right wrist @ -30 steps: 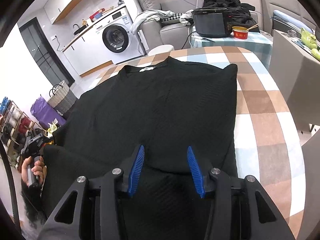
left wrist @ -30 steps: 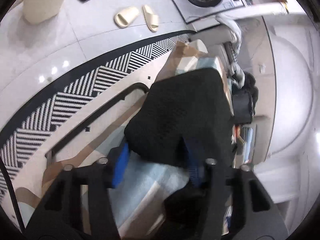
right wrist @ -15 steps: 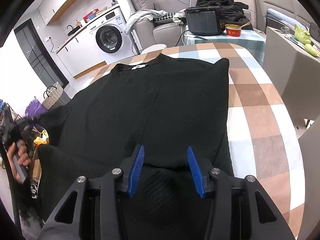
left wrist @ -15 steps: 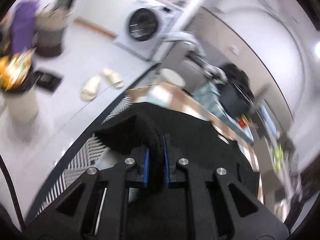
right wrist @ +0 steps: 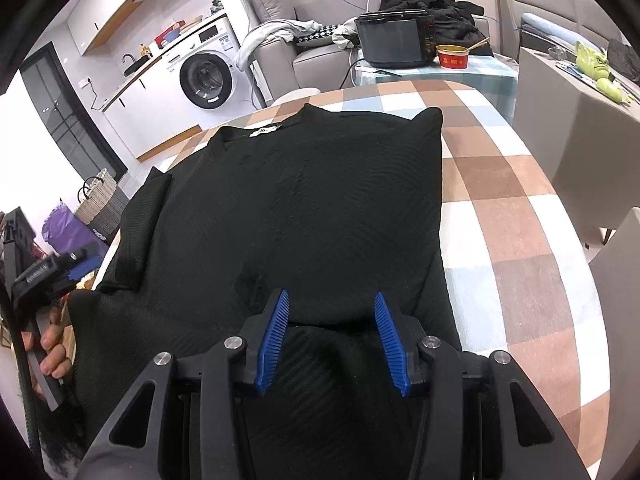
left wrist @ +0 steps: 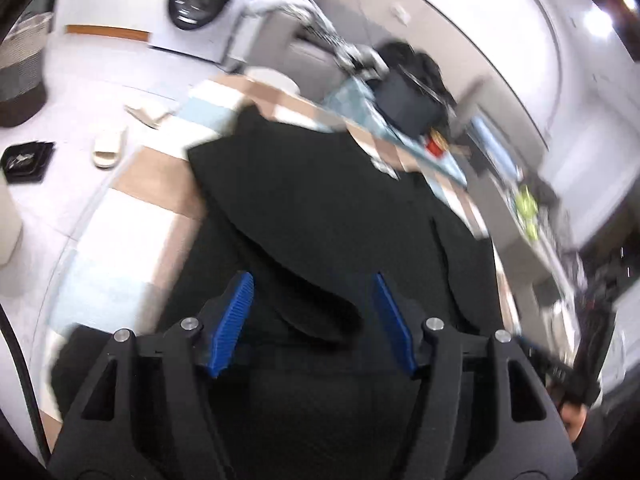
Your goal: Fold small clothes
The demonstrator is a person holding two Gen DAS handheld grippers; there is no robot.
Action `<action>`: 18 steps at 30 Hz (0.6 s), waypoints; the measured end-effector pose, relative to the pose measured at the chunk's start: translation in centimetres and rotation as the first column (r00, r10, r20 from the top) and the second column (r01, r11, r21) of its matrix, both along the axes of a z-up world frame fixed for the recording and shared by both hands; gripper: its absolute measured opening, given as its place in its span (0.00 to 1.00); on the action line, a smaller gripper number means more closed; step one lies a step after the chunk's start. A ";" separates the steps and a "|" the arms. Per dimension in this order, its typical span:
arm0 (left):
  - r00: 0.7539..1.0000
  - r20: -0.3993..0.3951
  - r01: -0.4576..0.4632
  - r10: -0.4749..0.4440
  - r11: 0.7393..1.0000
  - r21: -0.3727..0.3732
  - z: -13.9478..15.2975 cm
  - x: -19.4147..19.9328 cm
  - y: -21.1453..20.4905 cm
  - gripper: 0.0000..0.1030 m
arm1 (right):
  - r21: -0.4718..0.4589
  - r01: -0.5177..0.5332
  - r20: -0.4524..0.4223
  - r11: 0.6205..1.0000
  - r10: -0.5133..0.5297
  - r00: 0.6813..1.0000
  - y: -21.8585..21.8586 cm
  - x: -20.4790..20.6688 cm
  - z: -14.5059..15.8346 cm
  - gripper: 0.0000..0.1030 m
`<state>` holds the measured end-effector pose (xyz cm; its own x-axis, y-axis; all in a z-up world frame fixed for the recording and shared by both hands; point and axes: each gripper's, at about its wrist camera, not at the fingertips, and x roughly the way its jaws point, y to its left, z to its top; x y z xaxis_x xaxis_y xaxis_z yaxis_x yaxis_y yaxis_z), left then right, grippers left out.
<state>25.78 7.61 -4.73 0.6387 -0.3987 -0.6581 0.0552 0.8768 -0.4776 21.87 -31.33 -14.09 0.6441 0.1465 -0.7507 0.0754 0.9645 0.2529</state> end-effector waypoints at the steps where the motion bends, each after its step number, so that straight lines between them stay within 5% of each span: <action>1: 0.999 -0.020 -0.035 0.035 0.999 -0.003 -0.2 0.2 0.9 0.57 | 0.004 0.001 0.002 1.000 -0.001 1.000 0.0 0.0 0.0 0.45; 4: 0.991 -0.066 -0.122 0.118 0.991 -0.053 -1.7 2.6 2.9 0.57 | 0.009 -0.002 0.001 1.000 0.002 1.000 -0.1 0.0 0.0 0.45; 7: 0.984 -0.093 -0.154 0.153 0.988 -0.001 -3.6 5.6 3.3 0.55 | 0.016 -0.004 -0.003 1.000 0.004 1.000 -0.2 0.0 0.0 0.45; 10: 0.973 -0.127 -0.187 0.190 0.982 0.040 -5.0 8.0 3.2 0.43 | 0.035 0.002 -0.009 0.999 -0.002 1.000 -0.7 -0.1 0.0 0.45; 14: 0.966 -0.137 -0.207 0.221 0.973 0.105 -6.9 9.7 3.3 0.15 | 0.039 0.020 -0.013 0.999 -0.020 1.000 -1.3 -0.4 -0.2 0.45; 18: 0.971 -0.084 -0.215 0.223 0.972 0.089 -6.1 9.6 2.6 0.09 | 0.053 0.047 -0.014 0.997 -0.046 0.999 -2.1 -0.6 -0.3 0.45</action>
<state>35.40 10.19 -10.83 0.6392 -0.2004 -0.7425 -0.1837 0.8977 -0.4004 21.29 -33.47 -14.41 0.6416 0.1567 -0.7509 0.1234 0.9451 0.3026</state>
